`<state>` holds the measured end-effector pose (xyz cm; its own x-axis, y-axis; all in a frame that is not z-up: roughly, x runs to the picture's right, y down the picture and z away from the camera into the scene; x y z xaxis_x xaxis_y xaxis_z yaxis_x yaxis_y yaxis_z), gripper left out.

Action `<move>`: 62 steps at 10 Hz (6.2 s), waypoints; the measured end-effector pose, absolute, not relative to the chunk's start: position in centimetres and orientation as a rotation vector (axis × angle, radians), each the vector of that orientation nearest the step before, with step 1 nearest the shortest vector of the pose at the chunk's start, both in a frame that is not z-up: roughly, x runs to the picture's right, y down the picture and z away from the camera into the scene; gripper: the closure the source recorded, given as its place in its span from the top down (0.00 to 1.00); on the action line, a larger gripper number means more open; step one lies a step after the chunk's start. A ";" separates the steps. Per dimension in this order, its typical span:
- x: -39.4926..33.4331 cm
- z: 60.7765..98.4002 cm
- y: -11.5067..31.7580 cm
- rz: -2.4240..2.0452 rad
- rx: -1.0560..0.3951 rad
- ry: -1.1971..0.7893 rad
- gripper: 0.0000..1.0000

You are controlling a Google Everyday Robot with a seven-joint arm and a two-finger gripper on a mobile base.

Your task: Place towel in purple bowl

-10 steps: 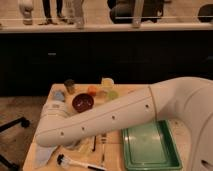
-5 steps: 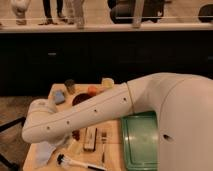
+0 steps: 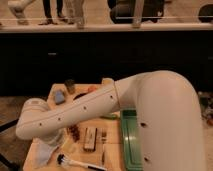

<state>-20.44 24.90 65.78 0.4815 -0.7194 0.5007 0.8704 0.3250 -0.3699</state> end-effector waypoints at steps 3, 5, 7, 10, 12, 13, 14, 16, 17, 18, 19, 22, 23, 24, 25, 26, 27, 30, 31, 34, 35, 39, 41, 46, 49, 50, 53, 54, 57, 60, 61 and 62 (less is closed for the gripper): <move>-20.4 65.8 24.9 -1.058 -0.656 -0.263 0.80; -20.0 65.7 25.0 -1.049 -0.651 -0.272 0.80; -18.2 65.9 25.2 -1.040 -0.643 -0.283 0.80; -19.1 66.5 25.1 -1.063 -0.636 -0.310 0.80; -22.0 67.3 24.9 -1.084 -0.640 -0.329 0.80; -23.8 67.7 24.8 -1.097 -0.645 -0.344 0.80; -25.5 68.4 24.8 -1.110 -0.649 -0.358 0.80; -27.7 69.8 25.4 -1.134 -0.664 -0.388 0.80; -28.4 70.8 25.9 -1.142 -0.675 -0.404 0.80; -28.6 71.5 26.3 -1.141 -0.684 -0.418 0.80; -28.7 72.8 27.1 -1.135 -0.702 -0.439 0.80; -29.1 74.9 28.6 -1.131 -0.723 -0.489 0.80; -29.4 75.4 28.8 -1.127 -0.719 -0.509 0.80; -29.8 75.7 28.9 -1.126 -0.712 -0.528 0.80; -30.1 75.9 29.0 -1.128 -0.706 -0.540 0.80; -30.3 76.2 29.1 -1.127 -0.700 -0.553 0.80; -30.6 76.7 29.2 -1.122 -0.691 -0.571 0.80; -31.1 77.7 29.4 -1.118 -0.676 -0.606 0.80; -31.2 78.1 29.6 -1.117 -0.677 -0.615 0.80; -31.3 78.9 30.0 -1.123 -0.685 -0.633 0.70; -31.3 79.0 30.1 -1.127 -0.688 -0.636 0.61; -31.2 78.8 29.7 -1.131 -0.688 -0.634 0.20; -31.2 78.5 29.7 -1.138 -0.691 -0.635 0.10; -31.1 77.0 29.3 -1.190 -0.662 -0.596 0.10; -30.8 74.1 27.6 -1.229 -0.614 -0.546 0.10; -30.7 72.8 26.8 -1.240 -0.593 -0.530 0.10; -29.8 69.5 23.9 -1.251 -0.536 -0.474 0.10; -29.2 68.9 22.8 -1.249 -0.522 -0.453 0.10; -27.7 69.2 19.2 -1.241 -0.507 -0.409 0.10; -26.1 69.9 17.0 -1.218 -0.515 -0.387 0.10; -26.2 69.8 17.1 -1.218 -0.516 -0.389 0.10; -26.4 69.8 17.1 -1.218 -0.514 -0.392 0.10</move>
